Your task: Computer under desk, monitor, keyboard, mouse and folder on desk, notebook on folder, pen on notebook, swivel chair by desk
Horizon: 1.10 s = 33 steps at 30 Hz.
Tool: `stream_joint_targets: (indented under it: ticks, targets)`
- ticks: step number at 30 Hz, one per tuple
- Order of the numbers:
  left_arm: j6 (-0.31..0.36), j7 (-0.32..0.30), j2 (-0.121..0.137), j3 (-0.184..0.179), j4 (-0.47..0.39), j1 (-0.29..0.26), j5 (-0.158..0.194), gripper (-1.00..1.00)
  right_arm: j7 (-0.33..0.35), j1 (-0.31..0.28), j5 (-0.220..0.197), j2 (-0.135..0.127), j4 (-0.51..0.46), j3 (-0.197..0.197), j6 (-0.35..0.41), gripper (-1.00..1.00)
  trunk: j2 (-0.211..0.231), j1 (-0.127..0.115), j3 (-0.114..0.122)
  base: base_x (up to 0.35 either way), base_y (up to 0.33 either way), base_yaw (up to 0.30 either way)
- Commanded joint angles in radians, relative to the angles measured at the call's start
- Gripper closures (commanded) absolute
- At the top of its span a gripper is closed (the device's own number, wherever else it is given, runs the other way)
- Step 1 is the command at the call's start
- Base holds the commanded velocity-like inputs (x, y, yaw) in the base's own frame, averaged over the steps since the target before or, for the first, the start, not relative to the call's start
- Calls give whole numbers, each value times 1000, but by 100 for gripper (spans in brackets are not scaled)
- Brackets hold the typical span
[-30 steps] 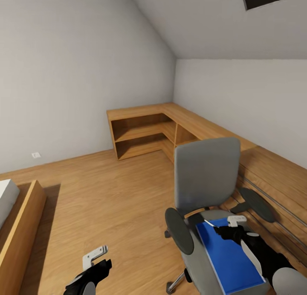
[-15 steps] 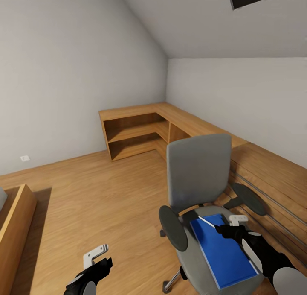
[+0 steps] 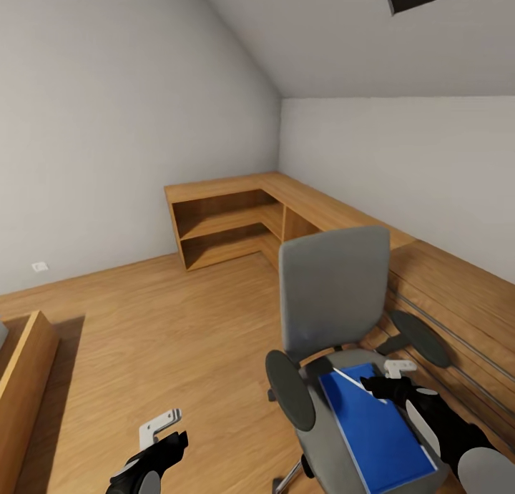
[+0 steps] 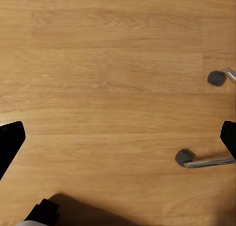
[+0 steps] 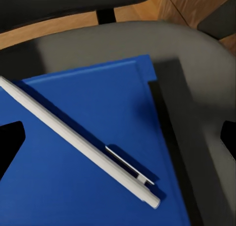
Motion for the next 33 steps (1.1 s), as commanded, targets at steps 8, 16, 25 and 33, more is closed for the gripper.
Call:
stream_joint_targets:
  ticks: [8,16,25,33]
  targets:
    - [2,8,3,0,-2,-1,10,-100,-1,0,-8,-1,0,6,6,-100,-1,0,-1,16,-4,0]
    - [2,11,3,0,-32,-1,10,-100,12,0,-7,-1,-1,6,80,-100,-1,0,-1,1,0,0]
    - [3,14,3,0,-43,-1,11,-100,51,0,-6,-1,-2,6,98,-100,-36,19,-17,0,0,0]
    - [3,14,3,0,-43,-1,11,-100,52,0,-5,-1,-3,6,98,-100,-71,38,-32,0,0,0]
